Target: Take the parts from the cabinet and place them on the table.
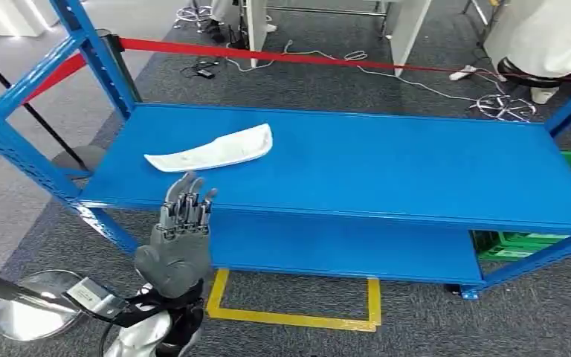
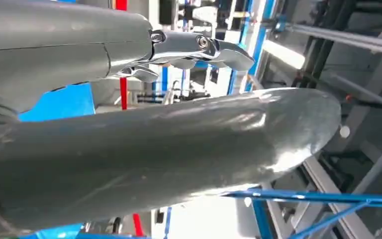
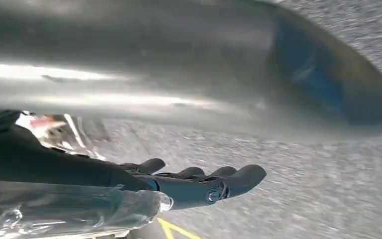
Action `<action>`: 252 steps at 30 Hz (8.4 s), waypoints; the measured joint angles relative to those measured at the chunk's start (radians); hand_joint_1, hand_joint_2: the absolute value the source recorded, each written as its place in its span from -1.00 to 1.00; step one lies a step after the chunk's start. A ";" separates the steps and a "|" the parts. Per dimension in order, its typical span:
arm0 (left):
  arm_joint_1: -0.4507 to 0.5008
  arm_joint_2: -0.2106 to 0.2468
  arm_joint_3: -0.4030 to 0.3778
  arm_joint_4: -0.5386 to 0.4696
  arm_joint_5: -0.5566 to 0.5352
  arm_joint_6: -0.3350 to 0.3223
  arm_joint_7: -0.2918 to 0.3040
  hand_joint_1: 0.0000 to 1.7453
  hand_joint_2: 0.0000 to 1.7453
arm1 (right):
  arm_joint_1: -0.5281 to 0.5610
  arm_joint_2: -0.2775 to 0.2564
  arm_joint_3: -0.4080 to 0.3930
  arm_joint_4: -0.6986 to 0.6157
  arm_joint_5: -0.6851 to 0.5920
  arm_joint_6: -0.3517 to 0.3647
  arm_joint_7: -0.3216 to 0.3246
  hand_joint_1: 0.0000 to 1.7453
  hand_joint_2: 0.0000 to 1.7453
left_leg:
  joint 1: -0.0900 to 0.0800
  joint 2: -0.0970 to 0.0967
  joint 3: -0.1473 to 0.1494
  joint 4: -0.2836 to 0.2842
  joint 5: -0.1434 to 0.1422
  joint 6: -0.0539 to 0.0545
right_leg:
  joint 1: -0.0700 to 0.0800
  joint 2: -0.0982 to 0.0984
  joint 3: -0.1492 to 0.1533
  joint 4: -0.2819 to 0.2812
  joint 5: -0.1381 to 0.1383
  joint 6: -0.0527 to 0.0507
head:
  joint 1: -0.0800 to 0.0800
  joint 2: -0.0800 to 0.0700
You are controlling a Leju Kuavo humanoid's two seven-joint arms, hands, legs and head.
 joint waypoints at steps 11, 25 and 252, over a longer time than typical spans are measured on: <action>0.000 0.002 0.000 -0.001 0.000 0.000 0.000 -1.00 -1.00 | -0.006 0.000 -0.001 -0.002 0.001 -0.001 0.000 -1.00 -1.00 | -0.004 -0.014 -0.028 0.115 -0.097 -0.052 | -0.004 0.000 0.151 -0.287 0.114 -0.055 | -0.006 0.000; 0.000 0.000 -0.001 0.000 0.006 0.005 0.000 -1.00 -1.00 | 0.008 0.002 -0.002 -0.004 0.024 0.000 -0.019 -1.00 -1.00 | 0.008 -0.069 -0.001 0.008 0.002 -0.009 | -0.006 0.052 0.120 -0.257 0.102 -0.006 | -0.006 0.000; 0.020 0.006 0.011 0.043 0.056 -0.189 0.000 -1.00 -1.00 | -0.003 -0.002 -0.019 -0.009 0.131 -0.023 -0.001 -1.00 -1.00 | -0.007 -0.052 0.073 -0.008 -0.059 -0.026 | 0.003 0.005 0.111 -0.270 0.148 -0.031 | -0.008 0.000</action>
